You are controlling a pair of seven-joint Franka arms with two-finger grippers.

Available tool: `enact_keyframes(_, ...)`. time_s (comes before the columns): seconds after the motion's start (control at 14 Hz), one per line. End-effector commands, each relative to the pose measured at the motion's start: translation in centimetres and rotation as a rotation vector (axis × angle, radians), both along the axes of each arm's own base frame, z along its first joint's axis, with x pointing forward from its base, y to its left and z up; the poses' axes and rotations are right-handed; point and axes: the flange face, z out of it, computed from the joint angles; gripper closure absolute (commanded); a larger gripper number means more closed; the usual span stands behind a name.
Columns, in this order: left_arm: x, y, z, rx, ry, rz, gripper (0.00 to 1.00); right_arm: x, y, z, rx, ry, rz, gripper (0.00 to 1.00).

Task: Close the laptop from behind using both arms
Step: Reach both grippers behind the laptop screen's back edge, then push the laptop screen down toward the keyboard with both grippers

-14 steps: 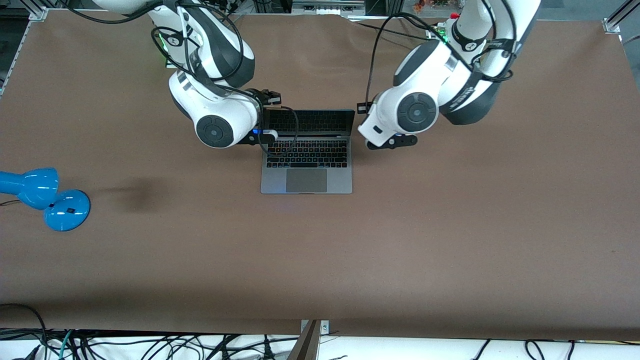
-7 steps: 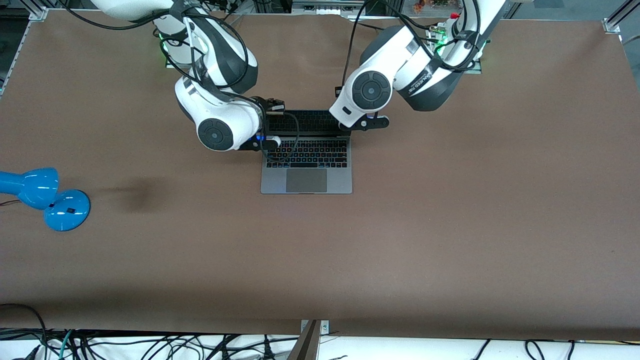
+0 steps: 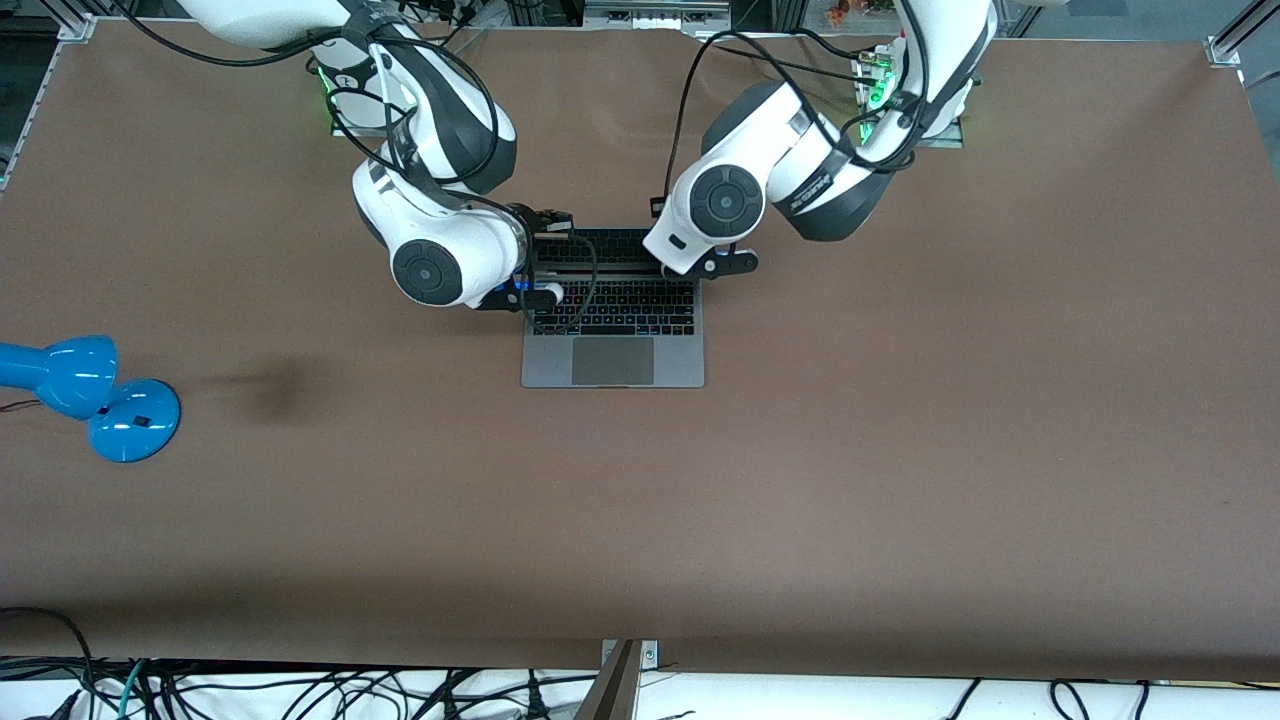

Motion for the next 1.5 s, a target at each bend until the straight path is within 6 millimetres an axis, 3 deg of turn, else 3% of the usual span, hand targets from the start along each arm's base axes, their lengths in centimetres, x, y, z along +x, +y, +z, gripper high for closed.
enact_keyframes(0.0,0.6,-0.5,-1.0,0.004,-0.023,0.011,1.0,0.3,0.0,-0.4,0.009,-0.037,0.005,0.97)
enact_keyframes(0.43,2.6,0.8,-1.4,0.015,-0.07,0.03,1.0,1.8,0.1,-0.3,0.03,-0.133,-0.028,0.97)
enact_keyframes(0.71,5.8,2.4,-1.5,0.009,-0.103,0.08,1.0,2.7,0.2,-0.3,0.049,-0.179,-0.054,0.97)
enact_keyframes(1.43,9.4,2.7,-3.7,0.016,-0.124,0.113,1.0,5.5,-2.4,-3.0,0.092,-0.248,-0.003,0.97)
